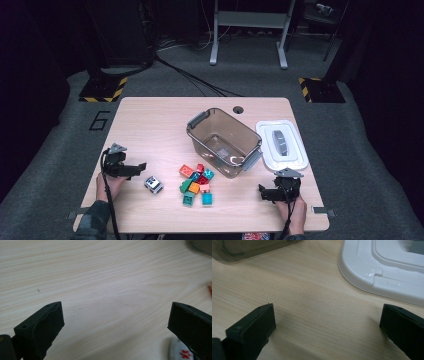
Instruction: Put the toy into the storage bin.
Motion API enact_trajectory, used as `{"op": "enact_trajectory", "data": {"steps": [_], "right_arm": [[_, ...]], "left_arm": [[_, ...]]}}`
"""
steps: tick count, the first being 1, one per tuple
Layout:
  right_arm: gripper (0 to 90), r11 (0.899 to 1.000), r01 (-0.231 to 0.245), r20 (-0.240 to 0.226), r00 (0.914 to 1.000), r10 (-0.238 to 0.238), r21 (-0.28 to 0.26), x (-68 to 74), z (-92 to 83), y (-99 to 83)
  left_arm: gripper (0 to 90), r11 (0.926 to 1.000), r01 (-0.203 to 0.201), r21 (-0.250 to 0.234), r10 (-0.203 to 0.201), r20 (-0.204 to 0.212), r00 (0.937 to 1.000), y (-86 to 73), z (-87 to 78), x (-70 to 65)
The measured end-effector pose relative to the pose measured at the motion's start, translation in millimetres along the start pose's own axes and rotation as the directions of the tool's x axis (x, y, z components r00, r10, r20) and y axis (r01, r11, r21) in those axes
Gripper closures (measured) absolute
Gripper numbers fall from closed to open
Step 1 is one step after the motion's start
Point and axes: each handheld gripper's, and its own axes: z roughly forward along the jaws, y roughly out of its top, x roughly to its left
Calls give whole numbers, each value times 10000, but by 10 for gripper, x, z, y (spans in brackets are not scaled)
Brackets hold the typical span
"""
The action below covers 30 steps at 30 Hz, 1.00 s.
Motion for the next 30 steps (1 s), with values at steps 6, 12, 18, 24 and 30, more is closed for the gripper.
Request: {"op": "enact_trajectory", "data": {"steps": [6, 12, 18, 24, 30], "right_arm": [[0, 10000, -2, 22, 10000, 2, 12, -2, 0, 0], [0, 10000, -6, 23, 10000, 6, 14, -2, 0, 0], [0, 10000, -15, 34, 10000, 15, 10, -2, 0, 0], [0, 10000, -17, 43, 10000, 17, 6, -2, 0, -1], [0, 10000, -39, 68, 10000, 39, 9, 0, -1, -1]], "left_arm": [[1, 9995, -299, -18, 299, -44, 9995, -17, -148, -234], [1, 9985, -501, -227, 504, 165, 9986, -18, -273, -427], [1, 9971, -739, -157, 745, 441, 9962, -72, -285, -572], [2, 9971, -758, 96, 749, 720, 9946, -166, -270, -680], [1, 9939, -981, 501, 953, 554, 9939, -274, -175, -768]]}}
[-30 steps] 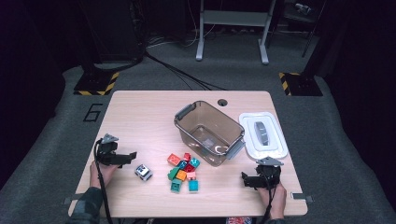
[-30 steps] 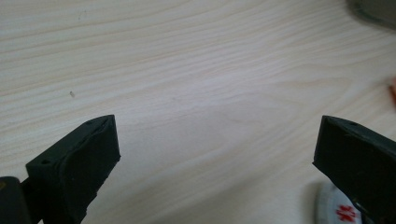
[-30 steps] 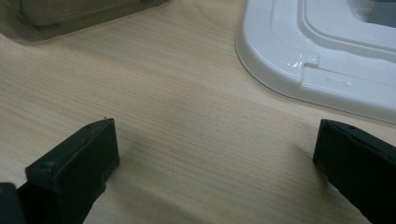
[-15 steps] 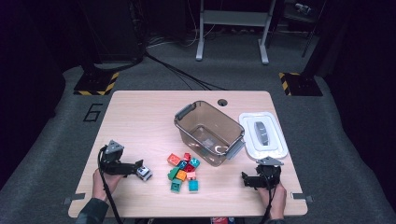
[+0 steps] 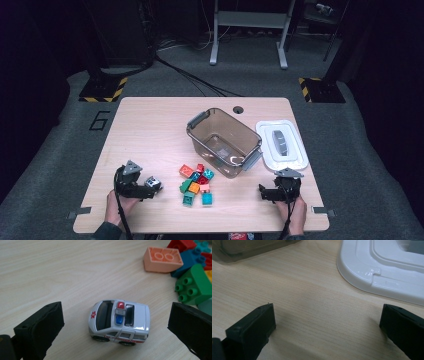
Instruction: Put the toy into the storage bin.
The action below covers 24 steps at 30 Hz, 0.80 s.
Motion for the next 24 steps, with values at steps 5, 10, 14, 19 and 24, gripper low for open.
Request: {"op": "enact_trajectory", "data": {"steps": [5, 10, 14, 19, 24], "right_arm": [[0, 10000, -2, 15, 10000, 2, -4, 0, 0, -1], [0, 10000, -10, 18, 10000, 10, -8, 1, 0, 0], [0, 10000, 0, 24, 10000, 0, -16, 1, 0, -1], [0, 10000, -11, 10, 10000, 11, -3, -1, 0, 0], [0, 10000, -75, 33, 10000, 75, -31, 1, 5, 3]], "left_arm": [[2, 9996, -115, 275, 119, -141, 9998, -62, 75, -38], [55, 9989, -277, 379, 281, -95, 9996, -77, 123, -48], [143, 9982, -448, 398, 457, -215, 9987, -79, 147, -64], [235, 9967, -644, 492, 660, -317, 9973, -108, 186, -81], [240, 9963, -667, 550, 688, -372, 9969, -96, 191, -87]]}}
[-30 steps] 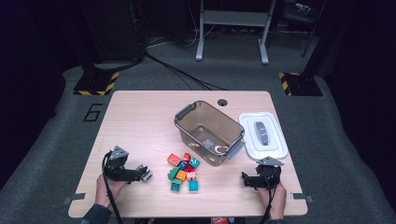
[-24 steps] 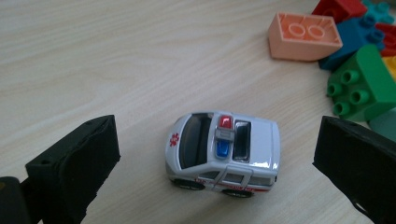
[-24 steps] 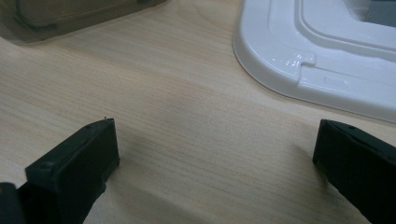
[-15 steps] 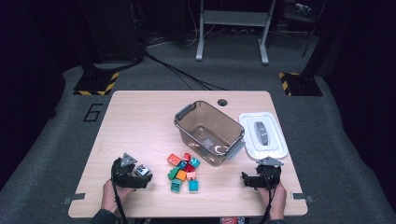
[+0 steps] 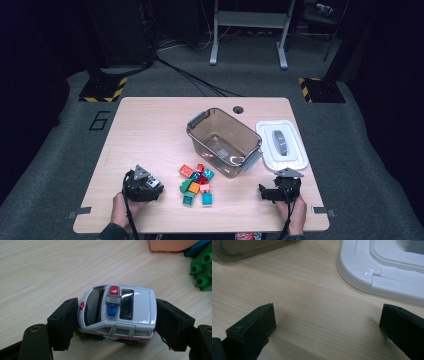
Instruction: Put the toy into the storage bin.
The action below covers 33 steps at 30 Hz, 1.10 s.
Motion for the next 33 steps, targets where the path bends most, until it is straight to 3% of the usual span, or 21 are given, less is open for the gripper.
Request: {"op": "enact_trajectory", "data": {"steps": [12, 23, 33], "right_arm": [[1, 10000, -42, 6, 10000, 42, 7, 0, -2, 1], [1, 10000, -21, -5, 10000, 21, -4, -1, 0, 1], [1, 10000, -16, -3, 10000, 16, -2, -2, 0, 1]], "left_arm": [[244, 9992, 198, -358, -205, -183, 9996, 51, -39, 24], [247, 9989, -76, -465, 72, -93, 9999, 204, -66, 25], [249, 9973, 21, -736, -26, -61, 10000, 319, -96, 47]]}}
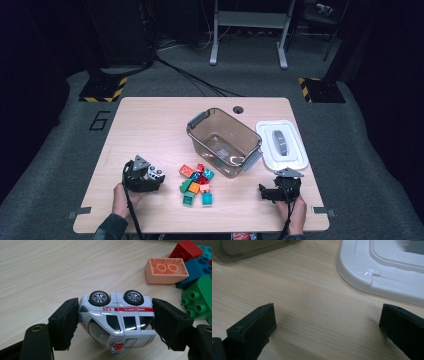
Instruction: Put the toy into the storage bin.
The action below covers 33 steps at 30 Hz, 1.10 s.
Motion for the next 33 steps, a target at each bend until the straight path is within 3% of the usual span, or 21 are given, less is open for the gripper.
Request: {"op": "enact_trajectory", "data": {"steps": [9, 18, 33], "right_arm": [[2, 10000, -13, 2, 10000, 13, 1, 1, 0, 0], [3, 10000, -16, 10, 10000, 16, -6, 0, 0, 0], [3, 10000, -23, 14, 10000, 23, -4, 0, 0, 1]], "left_arm": [[249, 9996, 107, -260, -106, 59, 9999, 149, -23, 74], [249, 9992, -178, -363, 180, 48, 9998, 367, -65, 143], [249, 9982, -257, -539, 266, 164, 9995, 649, -112, 228]]}}
